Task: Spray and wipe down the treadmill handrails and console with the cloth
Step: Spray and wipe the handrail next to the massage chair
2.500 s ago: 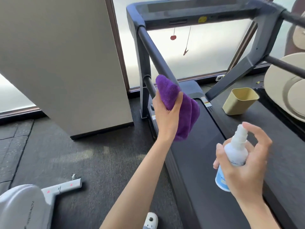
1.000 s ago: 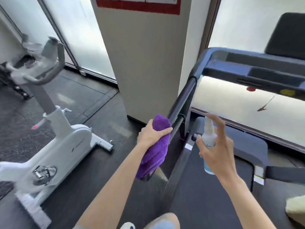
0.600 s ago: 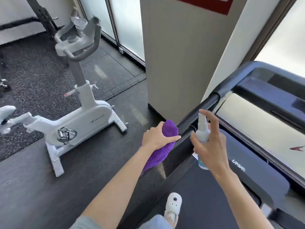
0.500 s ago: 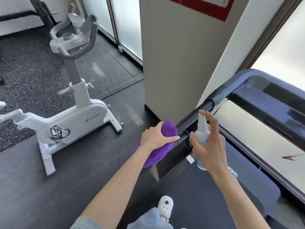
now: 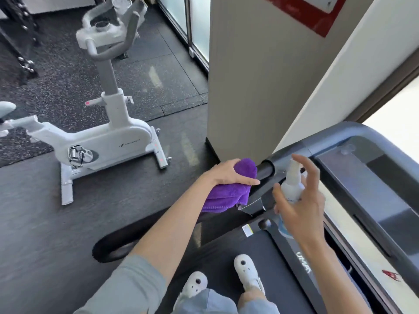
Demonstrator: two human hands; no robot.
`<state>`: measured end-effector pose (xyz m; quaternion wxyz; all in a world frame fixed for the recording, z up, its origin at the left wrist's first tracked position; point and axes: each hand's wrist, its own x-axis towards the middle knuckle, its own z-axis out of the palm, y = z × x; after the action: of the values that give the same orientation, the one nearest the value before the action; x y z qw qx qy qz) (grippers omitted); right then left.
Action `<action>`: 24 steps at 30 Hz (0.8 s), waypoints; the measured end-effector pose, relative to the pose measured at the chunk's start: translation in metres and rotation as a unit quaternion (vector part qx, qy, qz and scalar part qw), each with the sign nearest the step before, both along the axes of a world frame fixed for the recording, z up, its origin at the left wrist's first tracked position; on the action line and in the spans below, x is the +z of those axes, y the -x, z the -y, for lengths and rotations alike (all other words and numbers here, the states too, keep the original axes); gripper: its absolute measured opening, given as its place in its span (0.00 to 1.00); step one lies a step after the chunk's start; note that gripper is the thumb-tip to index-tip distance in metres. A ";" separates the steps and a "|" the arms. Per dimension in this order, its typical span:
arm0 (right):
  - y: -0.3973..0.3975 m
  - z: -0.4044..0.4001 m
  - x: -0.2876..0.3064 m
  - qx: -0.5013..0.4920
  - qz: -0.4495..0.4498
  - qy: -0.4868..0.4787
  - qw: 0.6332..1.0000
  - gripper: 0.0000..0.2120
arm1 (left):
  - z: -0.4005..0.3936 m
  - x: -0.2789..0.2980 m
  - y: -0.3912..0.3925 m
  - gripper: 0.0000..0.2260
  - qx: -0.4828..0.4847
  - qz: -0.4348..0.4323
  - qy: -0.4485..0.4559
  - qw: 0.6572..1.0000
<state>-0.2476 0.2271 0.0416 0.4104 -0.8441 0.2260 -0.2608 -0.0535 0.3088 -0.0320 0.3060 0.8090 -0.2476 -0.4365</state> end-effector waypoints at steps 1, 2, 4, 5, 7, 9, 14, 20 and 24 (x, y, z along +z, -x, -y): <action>-0.002 0.013 0.002 0.005 0.002 0.004 1.000 0.35 | 0.015 0.002 0.002 0.48 -0.001 0.022 0.003 1.000; -0.003 0.025 0.004 0.009 0.002 0.007 1.000 0.35 | 0.028 0.004 0.003 0.49 0.001 0.039 0.004 0.999; -0.003 0.047 0.010 0.023 0.003 0.014 1.000 0.34 | 0.045 0.006 0.004 0.49 0.011 0.048 0.000 0.999; -0.002 0.055 0.013 0.030 0.006 0.015 0.999 0.33 | 0.048 0.005 0.004 0.48 0.013 0.045 -0.005 0.999; -0.001 0.067 0.016 0.038 0.006 0.011 0.999 0.32 | 0.045 0.006 0.005 0.45 -0.006 0.055 -0.017 0.998; -0.001 0.071 0.016 0.040 0.005 0.002 0.999 0.31 | 0.037 0.008 0.006 0.41 -0.030 0.080 -0.031 0.996; -0.008 0.049 0.013 0.056 0.002 0.002 0.998 0.32 | -0.001 0.007 0.012 0.35 -0.043 0.139 -0.050 0.988; -0.024 -0.002 0.001 0.085 0.003 -0.003 0.996 0.35 | -0.069 0.004 0.012 0.30 -0.032 0.123 -0.036 0.991; -0.032 -0.035 -0.001 0.098 0.023 -0.010 0.995 0.34 | -0.116 0.002 0.012 0.30 -0.017 0.127 -0.044 0.991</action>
<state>-0.2155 0.2624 0.0408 0.4473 -0.8521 0.1350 -0.2359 -0.0653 0.4251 -0.0299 0.2286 0.8665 -0.2784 -0.3456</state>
